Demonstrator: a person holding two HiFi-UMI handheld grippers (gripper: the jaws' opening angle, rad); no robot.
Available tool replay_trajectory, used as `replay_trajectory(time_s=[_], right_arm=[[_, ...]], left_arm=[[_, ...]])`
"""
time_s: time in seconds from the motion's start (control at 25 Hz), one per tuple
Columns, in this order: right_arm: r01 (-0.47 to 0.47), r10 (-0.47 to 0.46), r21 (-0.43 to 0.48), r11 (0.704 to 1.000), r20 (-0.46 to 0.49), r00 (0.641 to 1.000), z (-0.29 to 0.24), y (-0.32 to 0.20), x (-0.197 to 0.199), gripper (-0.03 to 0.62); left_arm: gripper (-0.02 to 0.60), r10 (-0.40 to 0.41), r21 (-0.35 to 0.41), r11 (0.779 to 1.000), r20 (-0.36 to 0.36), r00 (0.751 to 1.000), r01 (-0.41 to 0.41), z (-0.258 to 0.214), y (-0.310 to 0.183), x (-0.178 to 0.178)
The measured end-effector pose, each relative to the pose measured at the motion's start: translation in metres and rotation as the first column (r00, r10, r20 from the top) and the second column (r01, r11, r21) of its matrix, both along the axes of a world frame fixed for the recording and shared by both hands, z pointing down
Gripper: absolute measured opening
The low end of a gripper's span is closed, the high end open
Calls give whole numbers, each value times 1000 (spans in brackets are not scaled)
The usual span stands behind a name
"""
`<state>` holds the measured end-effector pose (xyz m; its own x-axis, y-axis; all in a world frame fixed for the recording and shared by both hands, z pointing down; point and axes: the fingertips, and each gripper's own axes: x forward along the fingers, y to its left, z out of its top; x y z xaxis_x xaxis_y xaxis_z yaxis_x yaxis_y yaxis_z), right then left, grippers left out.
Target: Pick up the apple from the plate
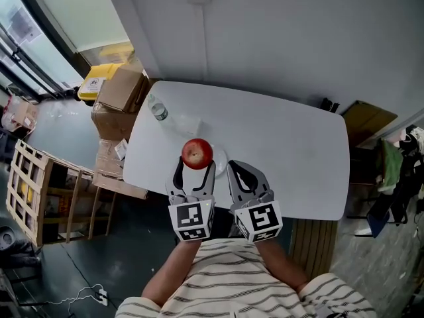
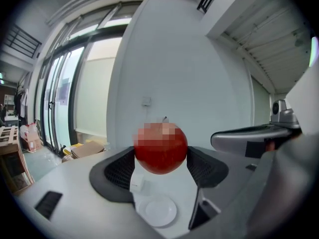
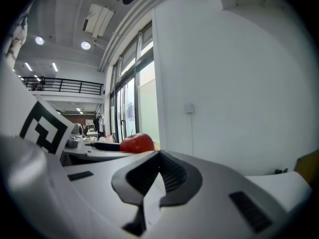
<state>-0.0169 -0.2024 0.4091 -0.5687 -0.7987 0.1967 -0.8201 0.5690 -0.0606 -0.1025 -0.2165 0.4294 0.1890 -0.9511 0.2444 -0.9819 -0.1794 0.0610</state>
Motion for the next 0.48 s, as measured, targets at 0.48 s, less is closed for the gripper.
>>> replay_trajectory(time_s=[0.48], right_arm=[[6,-6,26,1000,5,1000,-12,-6,-1,3]], left_arm=[[334,-23,78,997,-10,1000,24,-31,3,-4]])
